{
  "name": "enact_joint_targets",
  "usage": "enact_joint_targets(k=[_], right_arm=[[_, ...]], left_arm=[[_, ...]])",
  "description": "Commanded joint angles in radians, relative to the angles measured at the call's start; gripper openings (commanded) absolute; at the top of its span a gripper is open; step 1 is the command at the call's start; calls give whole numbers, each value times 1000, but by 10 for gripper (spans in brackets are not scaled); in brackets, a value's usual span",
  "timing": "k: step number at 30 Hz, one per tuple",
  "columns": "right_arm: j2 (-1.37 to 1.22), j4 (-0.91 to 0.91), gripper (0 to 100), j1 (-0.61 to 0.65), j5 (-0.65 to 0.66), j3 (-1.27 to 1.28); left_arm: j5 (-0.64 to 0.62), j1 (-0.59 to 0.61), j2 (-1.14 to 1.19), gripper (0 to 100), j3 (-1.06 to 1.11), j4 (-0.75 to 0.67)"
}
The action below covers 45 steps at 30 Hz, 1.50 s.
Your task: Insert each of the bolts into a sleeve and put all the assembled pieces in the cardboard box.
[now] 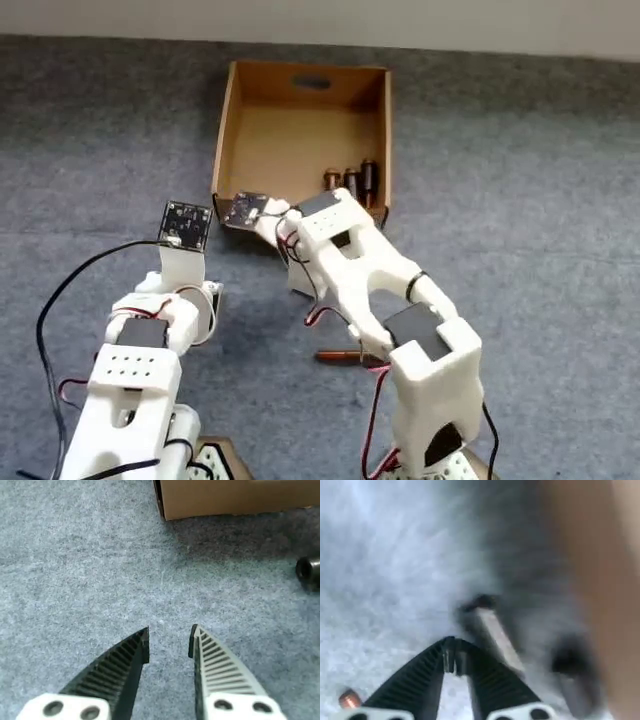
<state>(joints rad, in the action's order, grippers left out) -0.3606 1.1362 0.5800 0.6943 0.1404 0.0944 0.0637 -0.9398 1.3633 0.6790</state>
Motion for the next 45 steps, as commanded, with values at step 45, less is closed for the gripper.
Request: enact_joint_targets(k=[45], right_arm=[[4, -25, 256, 12, -120, -18]], left_arm=[[-3, 5, -5, 147, -8, -21]])
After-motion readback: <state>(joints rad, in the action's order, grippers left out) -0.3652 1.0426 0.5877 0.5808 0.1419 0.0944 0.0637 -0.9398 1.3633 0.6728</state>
